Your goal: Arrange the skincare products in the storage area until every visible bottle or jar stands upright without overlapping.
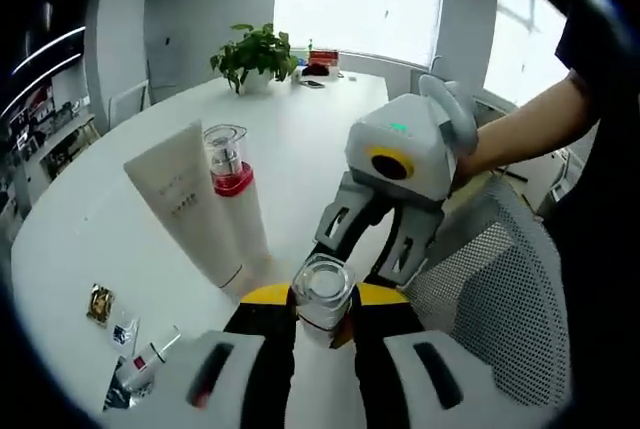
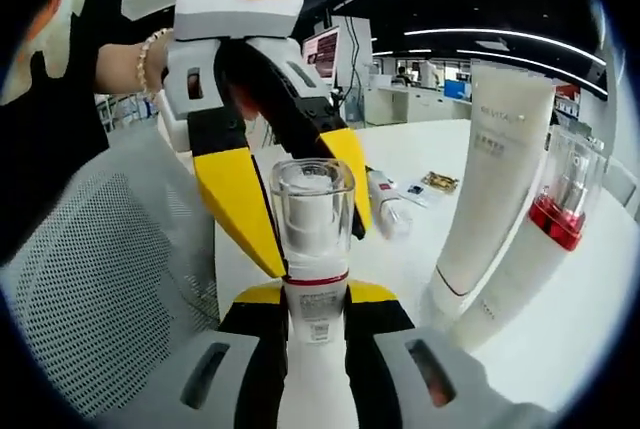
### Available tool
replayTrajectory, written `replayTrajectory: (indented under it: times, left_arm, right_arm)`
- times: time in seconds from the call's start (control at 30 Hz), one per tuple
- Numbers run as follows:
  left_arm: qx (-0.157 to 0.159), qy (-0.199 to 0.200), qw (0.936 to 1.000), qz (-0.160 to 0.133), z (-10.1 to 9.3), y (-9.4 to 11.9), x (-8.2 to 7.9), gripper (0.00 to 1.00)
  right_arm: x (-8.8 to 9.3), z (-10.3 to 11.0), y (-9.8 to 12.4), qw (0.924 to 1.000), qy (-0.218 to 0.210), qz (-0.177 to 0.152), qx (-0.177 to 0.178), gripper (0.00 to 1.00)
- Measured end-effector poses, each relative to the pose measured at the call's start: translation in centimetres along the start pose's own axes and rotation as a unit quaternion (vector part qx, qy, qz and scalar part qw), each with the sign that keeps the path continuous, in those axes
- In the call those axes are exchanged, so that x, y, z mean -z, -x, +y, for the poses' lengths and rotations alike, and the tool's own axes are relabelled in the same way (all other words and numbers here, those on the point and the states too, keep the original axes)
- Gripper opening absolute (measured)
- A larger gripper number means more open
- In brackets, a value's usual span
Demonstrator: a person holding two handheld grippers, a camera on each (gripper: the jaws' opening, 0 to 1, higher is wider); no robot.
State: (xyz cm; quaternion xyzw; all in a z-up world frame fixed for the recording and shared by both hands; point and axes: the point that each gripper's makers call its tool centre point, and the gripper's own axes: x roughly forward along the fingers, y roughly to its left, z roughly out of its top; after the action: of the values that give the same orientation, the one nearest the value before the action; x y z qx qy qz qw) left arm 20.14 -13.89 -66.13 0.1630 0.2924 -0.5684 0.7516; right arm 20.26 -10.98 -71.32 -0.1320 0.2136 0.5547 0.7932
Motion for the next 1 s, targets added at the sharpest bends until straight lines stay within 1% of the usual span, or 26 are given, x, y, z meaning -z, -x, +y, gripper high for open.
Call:
replayTrajectory:
  times: [0.1, 0.27, 0.4, 0.63, 0.83, 1.0]
  left_arm:
    - [-0.003, 0.0, 1.0, -0.001, 0.3, -0.3, 0.2, 0.16]
    - [-0.005, -0.001, 1.0, 0.002, 0.2, -0.8, 0.4, 0.16]
    - [-0.006, -0.001, 1.0, 0.003, 0.3, -1.2, 0.6, 0.16]
    - [-0.009, -0.006, 0.9999, 0.0, 0.4, -1.2, 0.7, 0.16]
    - [-0.007, -0.02, 0.9998, -0.001, 0.3, -1.2, 0.6, 0.16]
    - [-0.004, -0.023, 0.9997, 0.002, 0.4, -1.3, 0.8, 0.18]
  right_arm:
    - [0.3, -0.3, 0.0, 1.0, 0.002, 0.003, 0.001, 0.2]
    - [1.0, -0.5, -0.1, 0.9999, 0.013, 0.011, -0.003, 0.2]
    - [1.3, -0.7, -0.2, 0.9998, 0.013, 0.012, -0.002, 0.21]
    - [1.3, -0.7, -0.2, 0.9999, 0.011, 0.007, -0.004, 0.21]
    - [1.3, -0.7, -0.1, 0.9997, 0.016, 0.009, -0.014, 0.21]
    - [1.4, -1.0, -0.1, 0.9999, 0.007, 0.011, -0.009, 0.22]
